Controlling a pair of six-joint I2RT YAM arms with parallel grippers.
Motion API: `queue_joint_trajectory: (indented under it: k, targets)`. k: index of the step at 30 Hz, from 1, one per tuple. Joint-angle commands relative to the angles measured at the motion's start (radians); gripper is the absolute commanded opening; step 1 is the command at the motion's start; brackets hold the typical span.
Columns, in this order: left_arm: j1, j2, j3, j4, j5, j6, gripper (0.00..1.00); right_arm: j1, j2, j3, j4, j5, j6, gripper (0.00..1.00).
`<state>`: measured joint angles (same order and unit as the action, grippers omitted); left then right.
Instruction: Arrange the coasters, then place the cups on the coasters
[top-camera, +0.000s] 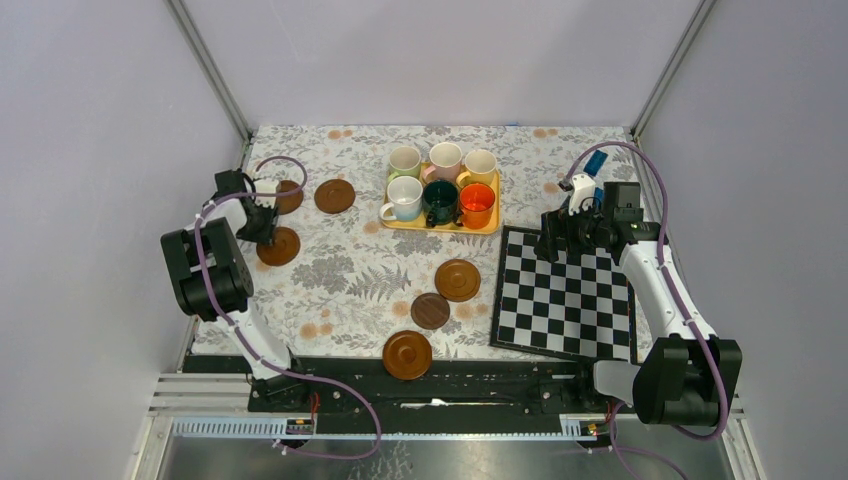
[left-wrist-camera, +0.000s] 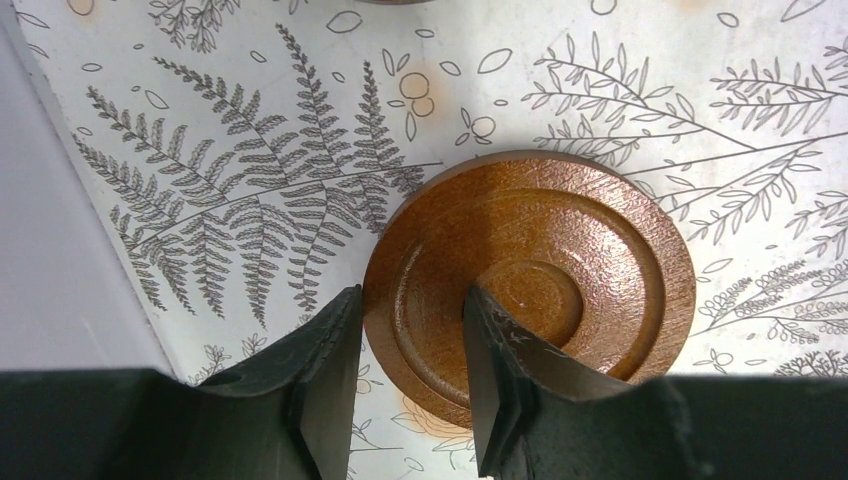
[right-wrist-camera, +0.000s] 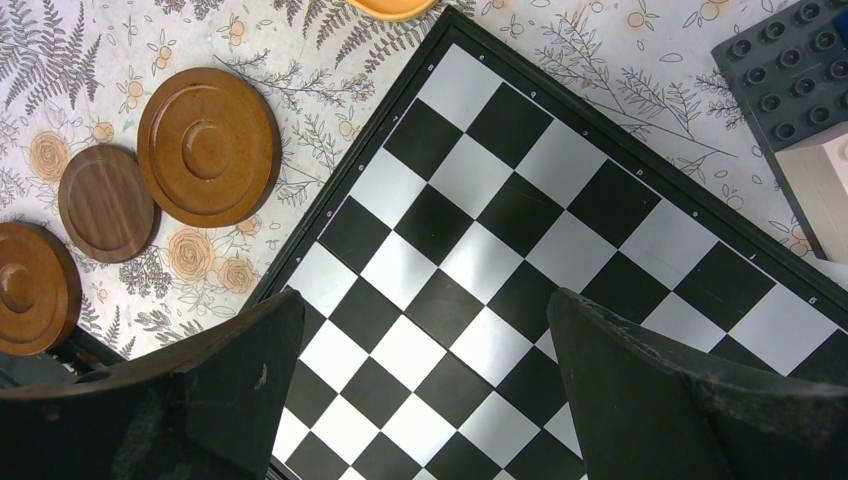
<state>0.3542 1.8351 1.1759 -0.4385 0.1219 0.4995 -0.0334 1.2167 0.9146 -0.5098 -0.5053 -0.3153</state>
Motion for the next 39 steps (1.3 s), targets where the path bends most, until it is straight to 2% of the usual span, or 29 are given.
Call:
queue_joint_trajectory:
  k: [1, 6, 15, 22, 26, 28, 29, 34, 39]
  targets:
    - [0.015, 0.030, 0.025, 0.050, -0.093, 0.024, 0.33, 0.007, -0.020, 0.000, 0.020, 0.013, -0.015, 0.98]
    - [0.020, 0.030, 0.045, 0.046, -0.106, 0.019, 0.33, 0.008, -0.022, 0.000, 0.016, 0.012, -0.013, 0.98]
    - [0.020, -0.038, 0.087, -0.011, -0.012, -0.005, 0.40, 0.008, -0.023, 0.002, 0.017, 0.010, -0.012, 0.98]
    - [0.013, -0.148, 0.168, -0.113, 0.125, -0.033, 0.46, 0.008, -0.015, 0.004, 0.016, 0.003, -0.010, 0.98]
    - [-0.020, -0.232, 0.184, -0.240, 0.339, 0.015, 0.55, 0.008, -0.015, 0.004, 0.020, 0.001, -0.006, 0.98]
    - [-0.083, -0.283, 0.165, -0.303, 0.419, 0.057, 0.59, 0.007, -0.015, 0.004, 0.019, -0.002, -0.003, 0.98]
    - [-0.150, -0.312, 0.143, -0.318, 0.425, 0.069, 0.60, 0.008, -0.015, 0.004, 0.018, -0.005, -0.001, 0.98]
    - [-0.507, -0.447, 0.005, -0.275, 0.379, 0.045, 0.64, 0.008, -0.016, 0.011, 0.015, -0.007, 0.005, 0.98]
    - [-0.829, -0.418, -0.030, -0.157, 0.275, -0.034, 0.67, 0.008, -0.024, 0.018, 0.010, -0.007, 0.004, 0.98]
